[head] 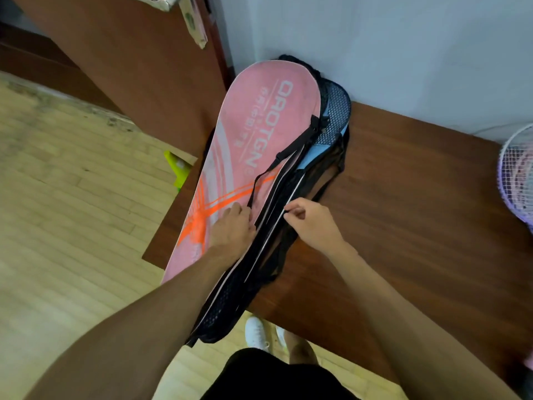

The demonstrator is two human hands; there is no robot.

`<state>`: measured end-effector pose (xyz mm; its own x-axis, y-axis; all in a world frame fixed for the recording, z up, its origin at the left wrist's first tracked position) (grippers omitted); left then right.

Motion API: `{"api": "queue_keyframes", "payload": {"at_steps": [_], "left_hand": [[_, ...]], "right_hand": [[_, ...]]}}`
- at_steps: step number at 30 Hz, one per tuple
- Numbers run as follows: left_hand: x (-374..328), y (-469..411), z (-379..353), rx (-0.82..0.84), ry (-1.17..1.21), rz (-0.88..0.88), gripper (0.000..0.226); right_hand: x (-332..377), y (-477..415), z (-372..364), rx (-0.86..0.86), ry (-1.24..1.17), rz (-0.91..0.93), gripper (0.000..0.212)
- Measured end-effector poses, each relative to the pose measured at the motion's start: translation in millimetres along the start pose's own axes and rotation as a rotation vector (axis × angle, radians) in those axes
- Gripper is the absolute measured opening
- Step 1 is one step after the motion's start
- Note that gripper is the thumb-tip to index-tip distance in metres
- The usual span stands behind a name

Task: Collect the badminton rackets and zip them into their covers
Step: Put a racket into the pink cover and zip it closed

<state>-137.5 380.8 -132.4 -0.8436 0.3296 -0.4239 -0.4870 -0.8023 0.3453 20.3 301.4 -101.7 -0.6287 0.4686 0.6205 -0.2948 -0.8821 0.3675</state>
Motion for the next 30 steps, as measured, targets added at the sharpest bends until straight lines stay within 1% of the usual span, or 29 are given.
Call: {"api": "queue_keyframes", "payload": {"at_steps": [5, 8, 14, 17, 19, 22, 25, 27, 30], "left_hand": [[-3, -7, -4, 0.055, -0.031, -0.070, 0.026], [-3, -5, -4, 0.052, -0.006, -0.080, 0.032], [-6, -8, -1, 0.036, -0.036, -0.094, 0.027], [-8, -4, 7, -0.011, 0.076, -0.105, 0.022], [-9, 3, 21, -0.090, 0.150, -0.123, 0.019], [-19, 16, 51, -0.197, 0.217, -0.180, 0.014], [-35, 33, 75, -0.238, 0.259, -0.295, 0.011], [-49, 48, 80, -0.221, 0.267, -0.389, 0.006], [-73, 70, 78, -0.178, 0.332, -0.508, 0.014]], "right_hand": [[1, -7, -6, 0.014, 0.002, -0.020, 0.022], [2, -7, -7, 0.002, 0.019, -0.036, 0.022], [-7, 5, -17, 0.026, 0.050, -0.058, 0.024], [-7, 12, -18, 0.017, 0.070, -0.051, 0.026], [-3, 17, -17, 0.000, 0.099, -0.042, 0.026], [10, 30, -9, -0.045, 0.149, 0.000, 0.024], [20, 51, 7, -0.157, 0.224, 0.035, 0.018], [20, 70, 20, -0.238, 0.250, 0.032, 0.015], [11, 101, 39, -0.333, 0.254, -0.017, 0.012]]}}
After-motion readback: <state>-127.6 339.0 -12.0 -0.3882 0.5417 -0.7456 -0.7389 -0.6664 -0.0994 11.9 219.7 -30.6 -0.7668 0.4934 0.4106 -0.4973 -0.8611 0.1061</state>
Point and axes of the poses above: each hand's wrist, its own y-axis away from the middle knuckle, its own z-axis out of the back of the hand, x = y × z, the point moved 6 cm from there along -y, towards the middle knuckle, and after that the axes turned 14 degrees about y, right-handed, at the moved point
